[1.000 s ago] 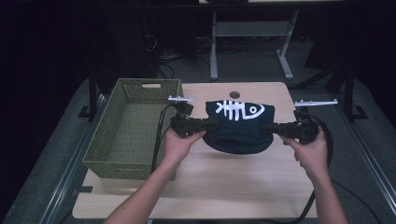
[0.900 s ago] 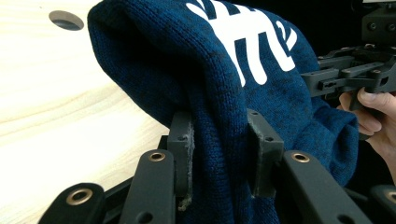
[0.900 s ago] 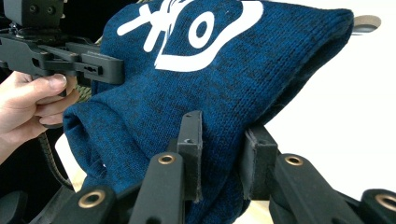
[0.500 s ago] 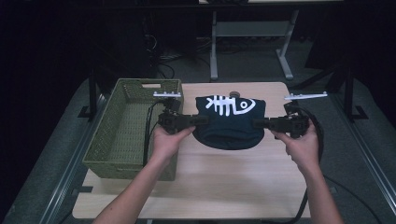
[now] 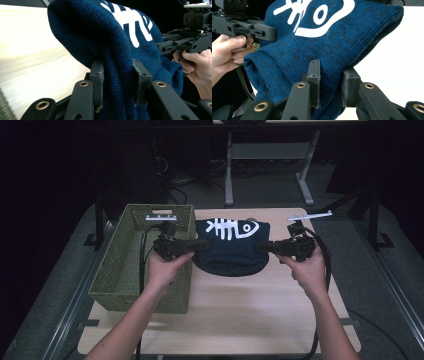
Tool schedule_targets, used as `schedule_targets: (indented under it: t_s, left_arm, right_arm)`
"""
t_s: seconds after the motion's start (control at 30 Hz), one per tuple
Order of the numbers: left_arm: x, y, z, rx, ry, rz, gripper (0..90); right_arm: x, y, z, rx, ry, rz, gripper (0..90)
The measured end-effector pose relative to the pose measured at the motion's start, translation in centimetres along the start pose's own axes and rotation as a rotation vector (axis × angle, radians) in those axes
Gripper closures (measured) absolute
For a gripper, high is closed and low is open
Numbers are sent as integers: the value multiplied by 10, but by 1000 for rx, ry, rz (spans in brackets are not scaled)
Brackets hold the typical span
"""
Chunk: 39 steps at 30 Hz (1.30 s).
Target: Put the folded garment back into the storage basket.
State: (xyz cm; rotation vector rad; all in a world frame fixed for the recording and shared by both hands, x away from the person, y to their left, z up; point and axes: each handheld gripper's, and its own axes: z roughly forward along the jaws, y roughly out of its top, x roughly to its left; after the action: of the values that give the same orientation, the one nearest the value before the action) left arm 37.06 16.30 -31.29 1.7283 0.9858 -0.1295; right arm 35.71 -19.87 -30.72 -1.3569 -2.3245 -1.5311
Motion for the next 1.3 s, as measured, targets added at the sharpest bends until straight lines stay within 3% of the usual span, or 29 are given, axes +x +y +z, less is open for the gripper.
schedule_targets:
  t_s: [1.3]
  left_arm:
    - [24,3,-54,-36,35,-52,669]
  right_arm:
    - [28,29,48,34,49,-46,724]
